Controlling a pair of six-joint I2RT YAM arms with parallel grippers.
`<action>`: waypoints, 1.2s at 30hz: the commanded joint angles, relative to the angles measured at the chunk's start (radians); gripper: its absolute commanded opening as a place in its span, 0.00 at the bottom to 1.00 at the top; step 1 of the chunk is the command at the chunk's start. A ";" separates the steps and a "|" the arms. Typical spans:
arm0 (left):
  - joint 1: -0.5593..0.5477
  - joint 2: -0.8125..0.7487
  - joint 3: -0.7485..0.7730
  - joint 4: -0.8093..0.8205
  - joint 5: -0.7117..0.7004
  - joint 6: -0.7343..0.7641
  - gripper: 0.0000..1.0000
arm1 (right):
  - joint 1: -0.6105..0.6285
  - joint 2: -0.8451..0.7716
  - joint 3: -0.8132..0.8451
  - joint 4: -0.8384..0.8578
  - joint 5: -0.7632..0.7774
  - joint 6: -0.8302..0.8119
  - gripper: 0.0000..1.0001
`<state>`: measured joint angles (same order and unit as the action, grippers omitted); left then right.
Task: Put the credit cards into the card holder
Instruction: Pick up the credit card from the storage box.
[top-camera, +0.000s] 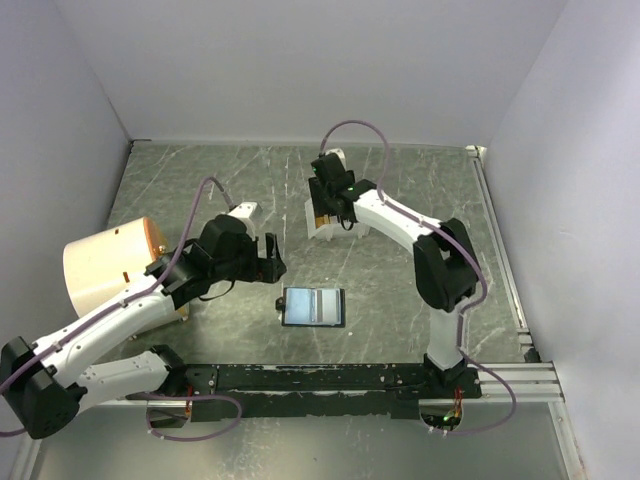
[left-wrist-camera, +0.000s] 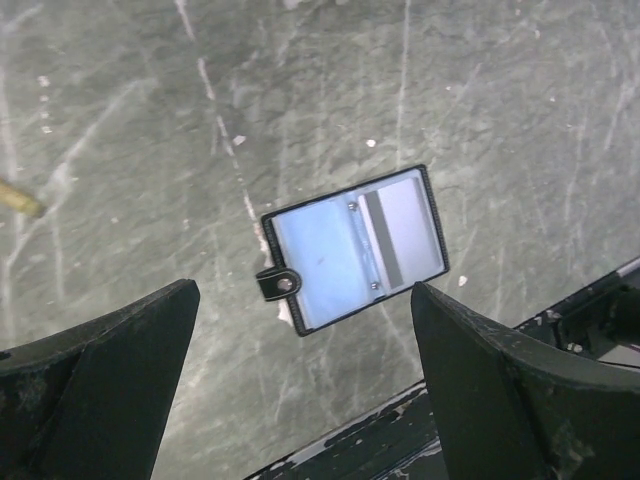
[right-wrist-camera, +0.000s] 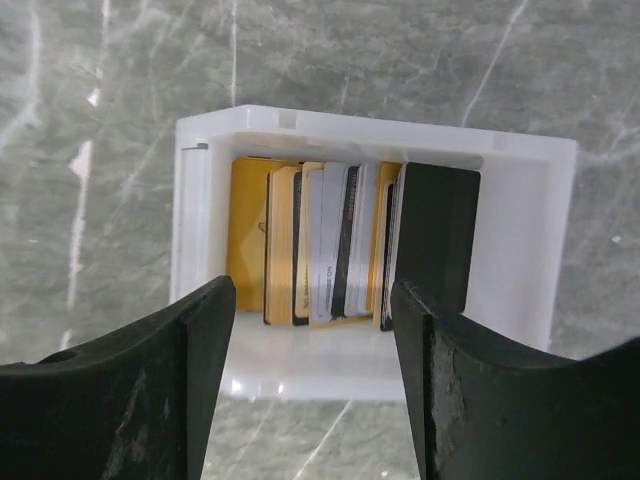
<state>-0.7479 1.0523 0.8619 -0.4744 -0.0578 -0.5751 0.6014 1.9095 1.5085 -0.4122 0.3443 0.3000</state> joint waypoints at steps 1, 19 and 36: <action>0.005 -0.053 0.065 -0.106 -0.109 0.058 0.99 | -0.009 0.089 0.080 -0.085 0.007 -0.110 0.63; 0.005 -0.064 0.078 -0.159 -0.187 0.112 1.00 | -0.026 0.101 0.114 -0.162 -0.073 -0.167 0.68; 0.004 -0.096 0.068 -0.158 -0.208 0.101 1.00 | 0.007 0.238 0.165 -0.181 0.002 -0.222 0.90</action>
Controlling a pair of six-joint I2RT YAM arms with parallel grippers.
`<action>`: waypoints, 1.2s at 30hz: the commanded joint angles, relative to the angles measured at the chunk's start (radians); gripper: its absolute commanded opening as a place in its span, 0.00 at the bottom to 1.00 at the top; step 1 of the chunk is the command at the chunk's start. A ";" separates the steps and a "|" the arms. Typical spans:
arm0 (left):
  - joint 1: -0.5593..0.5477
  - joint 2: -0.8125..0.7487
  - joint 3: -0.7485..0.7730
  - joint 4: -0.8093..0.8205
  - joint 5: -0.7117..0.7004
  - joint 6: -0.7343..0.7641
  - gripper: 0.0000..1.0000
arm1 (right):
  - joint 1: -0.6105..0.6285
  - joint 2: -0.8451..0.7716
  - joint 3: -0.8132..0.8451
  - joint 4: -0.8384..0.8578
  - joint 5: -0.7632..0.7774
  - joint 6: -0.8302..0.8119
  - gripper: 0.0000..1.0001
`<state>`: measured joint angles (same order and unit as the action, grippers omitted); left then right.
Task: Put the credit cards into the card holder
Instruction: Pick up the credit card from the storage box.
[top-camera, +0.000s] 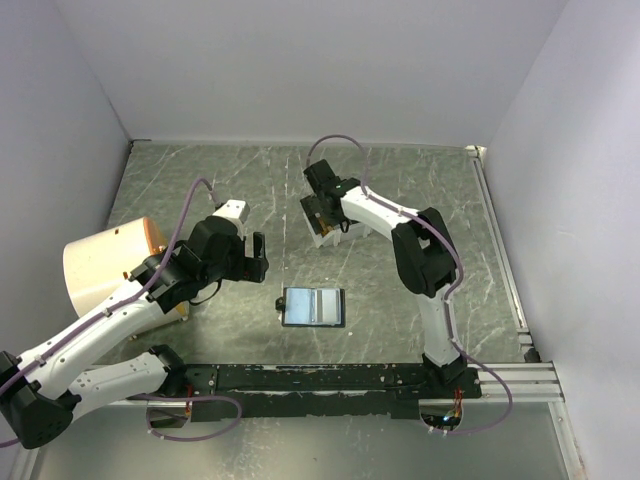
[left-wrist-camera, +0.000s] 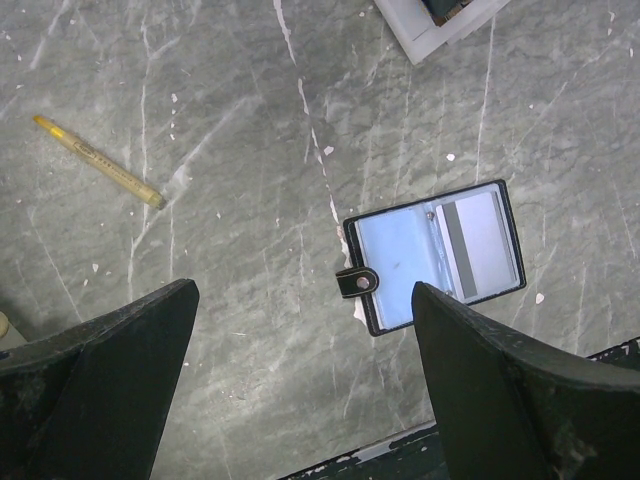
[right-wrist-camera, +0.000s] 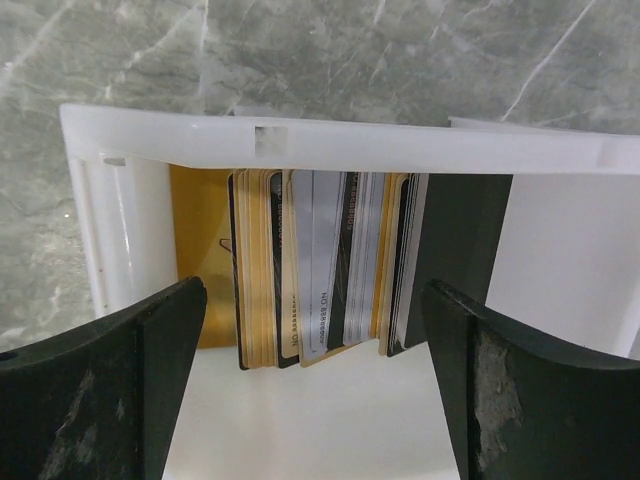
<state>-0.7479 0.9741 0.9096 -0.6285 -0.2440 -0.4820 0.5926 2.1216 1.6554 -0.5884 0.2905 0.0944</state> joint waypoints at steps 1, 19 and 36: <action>0.004 -0.019 0.021 -0.004 -0.021 0.008 1.00 | 0.020 0.031 0.020 -0.009 0.079 -0.016 0.91; 0.004 -0.033 0.021 -0.018 -0.032 -0.004 1.00 | 0.058 0.065 0.038 -0.013 0.489 -0.027 0.74; 0.004 -0.031 0.020 -0.019 -0.042 -0.012 1.00 | 0.045 0.065 0.022 0.018 0.512 -0.045 0.36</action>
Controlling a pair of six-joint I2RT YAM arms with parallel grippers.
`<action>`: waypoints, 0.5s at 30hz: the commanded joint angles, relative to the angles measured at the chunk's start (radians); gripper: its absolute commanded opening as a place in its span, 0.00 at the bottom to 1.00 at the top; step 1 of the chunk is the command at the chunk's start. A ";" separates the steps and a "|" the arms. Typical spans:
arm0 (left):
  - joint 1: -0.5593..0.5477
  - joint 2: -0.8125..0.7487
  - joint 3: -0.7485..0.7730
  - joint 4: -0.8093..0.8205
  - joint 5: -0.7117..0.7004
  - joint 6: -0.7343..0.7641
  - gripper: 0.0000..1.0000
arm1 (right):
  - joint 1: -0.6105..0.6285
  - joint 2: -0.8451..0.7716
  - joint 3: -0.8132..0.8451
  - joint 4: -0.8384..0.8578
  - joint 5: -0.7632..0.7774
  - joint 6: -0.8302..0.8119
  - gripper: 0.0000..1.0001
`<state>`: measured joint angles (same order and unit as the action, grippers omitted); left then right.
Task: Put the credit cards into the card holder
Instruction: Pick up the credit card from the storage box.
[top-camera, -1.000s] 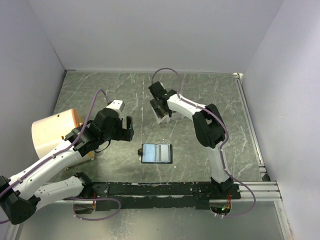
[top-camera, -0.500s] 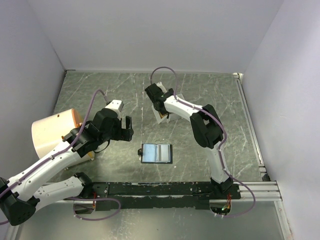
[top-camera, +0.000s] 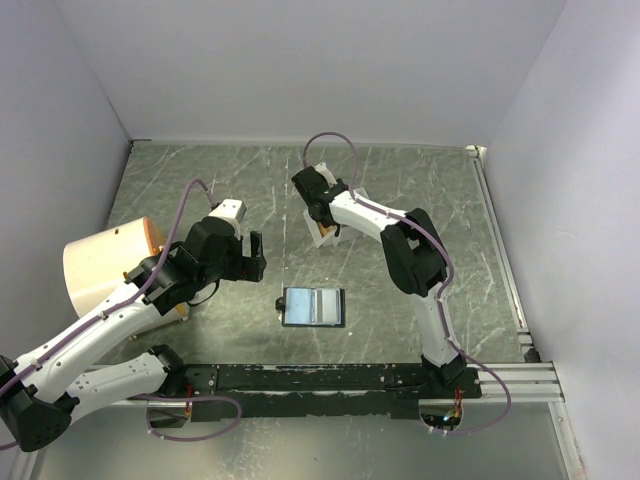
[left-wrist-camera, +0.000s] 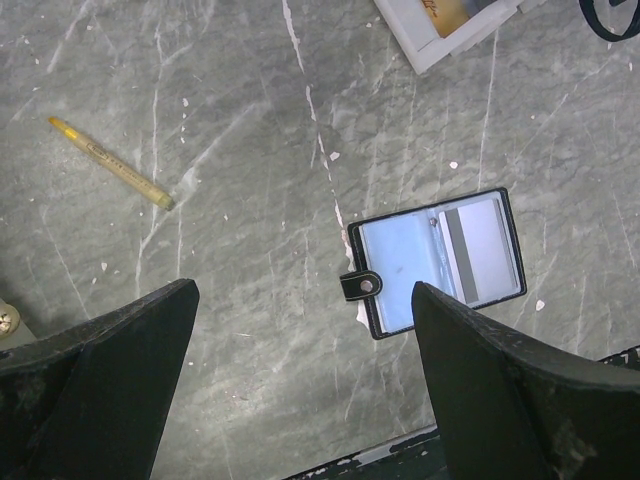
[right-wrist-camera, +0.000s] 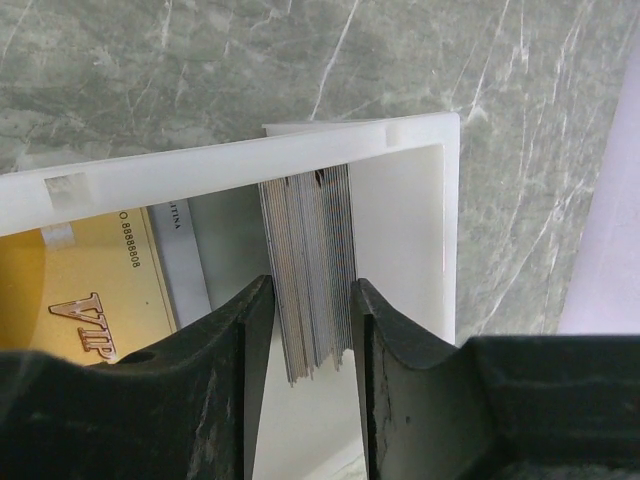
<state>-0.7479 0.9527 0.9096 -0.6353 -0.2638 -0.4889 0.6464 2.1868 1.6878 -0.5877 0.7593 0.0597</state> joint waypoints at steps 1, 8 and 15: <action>0.005 -0.008 0.020 -0.012 -0.022 -0.005 1.00 | -0.009 -0.001 -0.013 0.022 0.041 -0.011 0.36; 0.004 -0.013 0.020 -0.015 -0.028 -0.008 1.00 | -0.033 0.007 -0.042 0.049 -0.026 -0.002 0.41; 0.005 -0.011 0.022 -0.017 -0.031 -0.006 1.00 | -0.038 0.006 -0.056 0.061 -0.009 -0.003 0.41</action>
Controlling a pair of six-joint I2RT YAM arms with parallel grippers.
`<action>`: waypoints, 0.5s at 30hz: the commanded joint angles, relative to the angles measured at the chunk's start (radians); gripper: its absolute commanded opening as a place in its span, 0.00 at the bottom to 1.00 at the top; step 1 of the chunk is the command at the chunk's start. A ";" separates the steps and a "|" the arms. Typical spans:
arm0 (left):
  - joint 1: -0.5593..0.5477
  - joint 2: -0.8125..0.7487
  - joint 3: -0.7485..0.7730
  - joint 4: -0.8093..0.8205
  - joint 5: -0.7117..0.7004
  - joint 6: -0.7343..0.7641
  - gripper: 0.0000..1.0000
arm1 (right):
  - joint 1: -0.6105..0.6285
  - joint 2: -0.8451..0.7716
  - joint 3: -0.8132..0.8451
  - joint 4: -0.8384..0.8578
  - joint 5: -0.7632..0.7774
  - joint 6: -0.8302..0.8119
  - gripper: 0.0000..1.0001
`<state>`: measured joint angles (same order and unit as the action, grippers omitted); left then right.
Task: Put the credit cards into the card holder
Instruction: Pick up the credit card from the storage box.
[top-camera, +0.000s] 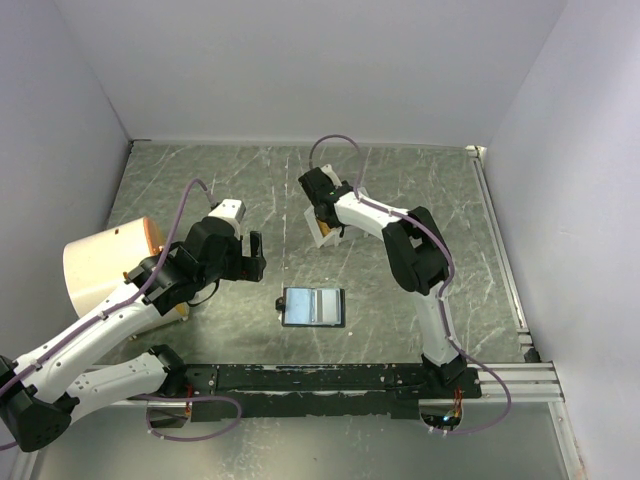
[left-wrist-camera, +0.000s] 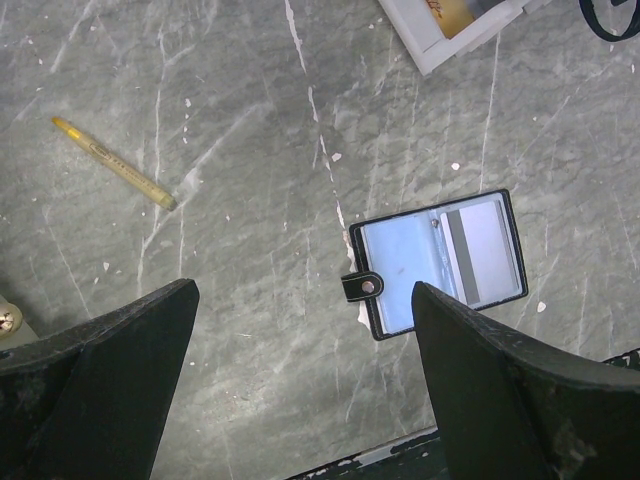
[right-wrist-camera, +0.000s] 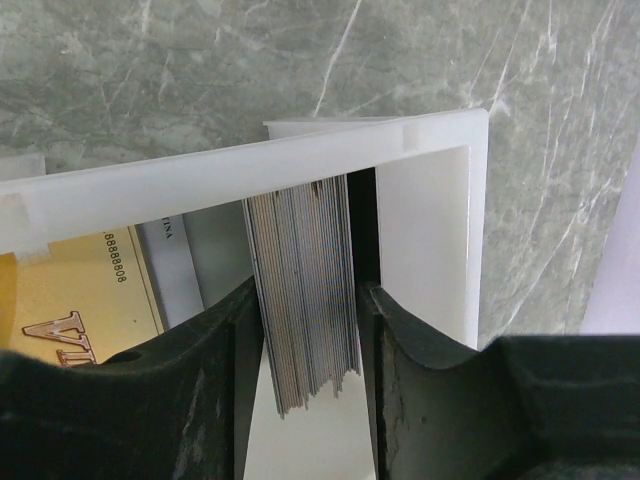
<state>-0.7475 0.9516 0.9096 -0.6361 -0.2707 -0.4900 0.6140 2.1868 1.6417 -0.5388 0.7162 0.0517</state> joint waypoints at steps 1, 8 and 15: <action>0.004 -0.010 0.022 -0.016 -0.024 -0.005 1.00 | -0.005 0.002 -0.008 0.011 0.047 0.006 0.40; 0.004 -0.010 0.022 -0.014 -0.025 -0.007 1.00 | -0.005 -0.040 -0.026 0.032 0.097 0.000 0.52; 0.004 -0.010 0.023 -0.017 -0.027 -0.007 1.00 | -0.006 -0.035 -0.043 0.047 0.092 0.001 0.51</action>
<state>-0.7475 0.9516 0.9096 -0.6365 -0.2710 -0.4900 0.6144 2.1830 1.6176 -0.5121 0.7723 0.0509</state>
